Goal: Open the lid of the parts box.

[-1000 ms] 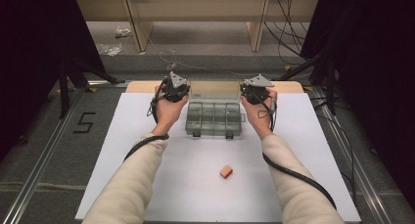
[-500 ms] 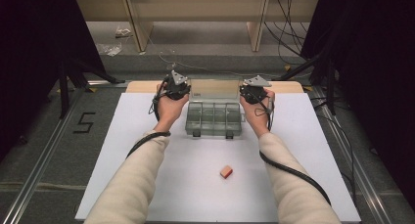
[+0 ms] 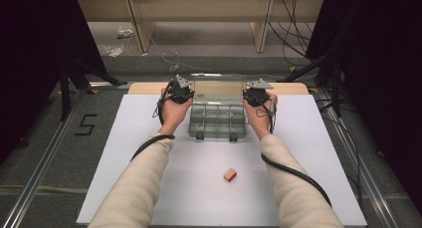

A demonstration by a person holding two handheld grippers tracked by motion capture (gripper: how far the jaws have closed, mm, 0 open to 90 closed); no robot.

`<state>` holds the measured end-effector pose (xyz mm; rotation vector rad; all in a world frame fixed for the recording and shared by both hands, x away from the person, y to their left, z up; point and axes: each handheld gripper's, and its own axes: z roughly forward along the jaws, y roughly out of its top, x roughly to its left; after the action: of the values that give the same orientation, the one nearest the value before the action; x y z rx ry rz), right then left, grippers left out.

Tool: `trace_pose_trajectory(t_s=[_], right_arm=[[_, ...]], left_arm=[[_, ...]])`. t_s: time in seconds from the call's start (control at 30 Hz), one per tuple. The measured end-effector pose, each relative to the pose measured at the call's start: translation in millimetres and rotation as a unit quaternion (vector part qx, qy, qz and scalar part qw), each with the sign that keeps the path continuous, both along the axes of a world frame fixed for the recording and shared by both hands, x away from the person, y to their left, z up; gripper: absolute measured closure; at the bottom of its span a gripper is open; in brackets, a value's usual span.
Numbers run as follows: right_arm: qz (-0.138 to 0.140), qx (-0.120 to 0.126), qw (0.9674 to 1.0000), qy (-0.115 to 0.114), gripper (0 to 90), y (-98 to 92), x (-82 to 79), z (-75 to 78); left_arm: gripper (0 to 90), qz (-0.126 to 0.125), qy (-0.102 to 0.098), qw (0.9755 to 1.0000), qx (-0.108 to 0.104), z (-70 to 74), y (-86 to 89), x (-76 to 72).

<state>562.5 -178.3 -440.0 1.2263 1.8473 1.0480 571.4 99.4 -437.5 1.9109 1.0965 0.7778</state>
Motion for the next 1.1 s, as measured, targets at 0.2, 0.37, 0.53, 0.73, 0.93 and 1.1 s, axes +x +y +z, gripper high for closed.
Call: trace_pose_trajectory(t_s=[0.2,0.37,0.53,0.73,0.93,1.1], right_arm=[[-0.003,-0.002,1.0,0.009,83.1,0.2,3.3,-4.7],[-0.003,-0.004,0.9999,0.013,82.5,1.2,4.7,-8.1],[-0.003,-0.008,0.9997,0.021,81.7,2.7,6.7,-11.8],[-0.003,-0.01,0.9997,0.021,77.1,2.7,6.0,-12.4],[0.009,-0.003,0.9998,0.019,63.7,-0.2,2.2,-9.7],[0.032,0.005,0.9993,0.017,49.3,-3.4,-4.5,-4.2]], left_arm=[[76.1,-0.002,-0.001,1.0,0.006,1.6,1.2,-2.3],[74.2,-0.004,-0.005,1.0,0.004,3.8,3.9,-5.5],[72.4,-0.008,-0.006,0.9999,0.004,5.2,5.5,-8.3],[68.2,-0.01,-0.008,0.9999,-0.001,3.9,7.8,-11.9],[56.6,-0.019,0.006,0.9997,-0.014,4.8,10.7,-19.2],[45.1,-0.03,0.012,0.9985,-0.044,9.2,15.0,-30.1]])
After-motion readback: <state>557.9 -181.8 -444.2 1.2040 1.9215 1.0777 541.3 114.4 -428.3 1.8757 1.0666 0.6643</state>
